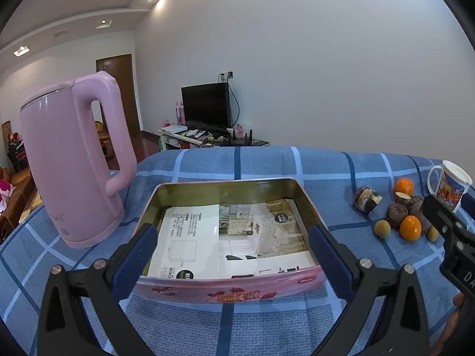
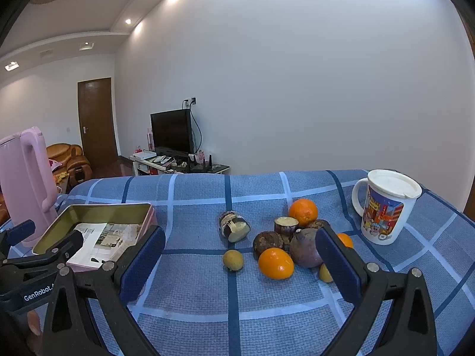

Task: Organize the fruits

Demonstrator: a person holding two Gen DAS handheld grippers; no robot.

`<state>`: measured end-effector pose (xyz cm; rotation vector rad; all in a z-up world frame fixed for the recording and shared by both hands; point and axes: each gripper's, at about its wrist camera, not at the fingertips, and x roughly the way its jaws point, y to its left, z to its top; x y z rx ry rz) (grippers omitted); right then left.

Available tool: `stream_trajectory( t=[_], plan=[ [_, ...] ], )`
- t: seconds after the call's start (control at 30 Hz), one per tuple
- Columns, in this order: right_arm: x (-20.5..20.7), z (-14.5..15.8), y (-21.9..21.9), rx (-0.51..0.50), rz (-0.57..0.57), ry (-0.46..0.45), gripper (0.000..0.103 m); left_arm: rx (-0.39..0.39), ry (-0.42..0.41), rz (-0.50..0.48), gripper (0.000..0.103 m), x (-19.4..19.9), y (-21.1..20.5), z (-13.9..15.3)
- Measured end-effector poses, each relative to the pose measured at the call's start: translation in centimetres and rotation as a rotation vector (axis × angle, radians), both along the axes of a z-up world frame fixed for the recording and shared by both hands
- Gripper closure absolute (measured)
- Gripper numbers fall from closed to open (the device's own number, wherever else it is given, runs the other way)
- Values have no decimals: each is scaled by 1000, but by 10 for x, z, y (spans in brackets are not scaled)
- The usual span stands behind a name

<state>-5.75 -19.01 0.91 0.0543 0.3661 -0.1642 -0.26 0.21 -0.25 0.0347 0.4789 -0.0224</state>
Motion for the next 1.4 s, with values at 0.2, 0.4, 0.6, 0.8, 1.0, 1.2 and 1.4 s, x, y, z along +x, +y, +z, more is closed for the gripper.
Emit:
stream_trajectory(
  t=[0.2, 0.4, 0.6, 0.8, 1.0, 1.2, 1.4],
  plan=[
    [0, 0, 0, 3, 1, -2, 1, 0, 5, 3, 0, 1, 1, 0],
    [0, 0, -1, 2, 0, -5, 1, 0, 4, 1, 0, 1, 1, 0],
    [-2, 0, -3, 0, -7, -18, 1, -1, 5, 2, 0, 1, 0, 0],
    [-2, 1, -2, -6, -5, -21, 1, -1, 5, 9, 0, 1, 1, 0],
    [-2, 1, -2, -5, -5, -21, 1, -1, 5, 9, 0, 1, 2, 0],
    [-4, 4, -1, -51, -20, -35, 1, 2, -2, 7, 0, 1, 2, 0],
    [-16, 12, -11, -103, -79, -87, 1, -9, 5, 0, 0, 2, 2, -1]
  ],
)
